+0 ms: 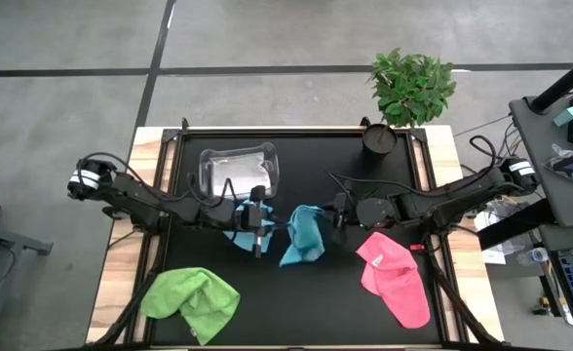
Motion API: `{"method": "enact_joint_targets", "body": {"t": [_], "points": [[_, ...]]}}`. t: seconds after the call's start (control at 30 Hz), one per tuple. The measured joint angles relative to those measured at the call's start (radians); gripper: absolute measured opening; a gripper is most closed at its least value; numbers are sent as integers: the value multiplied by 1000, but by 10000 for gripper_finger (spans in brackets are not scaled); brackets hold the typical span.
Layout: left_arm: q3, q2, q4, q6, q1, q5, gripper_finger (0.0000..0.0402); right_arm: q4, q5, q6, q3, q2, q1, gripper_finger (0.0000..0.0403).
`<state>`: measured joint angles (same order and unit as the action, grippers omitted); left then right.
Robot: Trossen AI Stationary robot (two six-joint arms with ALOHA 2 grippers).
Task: Fold microfiber towels
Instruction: Fold the right blue microfiber cloth
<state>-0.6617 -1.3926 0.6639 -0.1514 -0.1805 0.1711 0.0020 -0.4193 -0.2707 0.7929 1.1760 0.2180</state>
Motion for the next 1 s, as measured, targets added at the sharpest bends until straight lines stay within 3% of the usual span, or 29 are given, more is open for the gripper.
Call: {"method": "enact_joint_targets", "body": {"t": [0.3,0.57,0.73,0.83,1.0], "points": [[1,54,8,68,-21,0,0,-11,7,-33,0,-28,5,188],[-3,68,12,119,-21,7,0,-6,8,-44,0,-29,16,201],[-3,68,9,130,-21,24,0,102,14,-56,0,-22,42,201],[-3,68,9,150,-21,83,0,197,58,-40,0,3,49,201],[-2,68,8,172,-20,263,0,270,87,-19,16,74,50,201]]}}
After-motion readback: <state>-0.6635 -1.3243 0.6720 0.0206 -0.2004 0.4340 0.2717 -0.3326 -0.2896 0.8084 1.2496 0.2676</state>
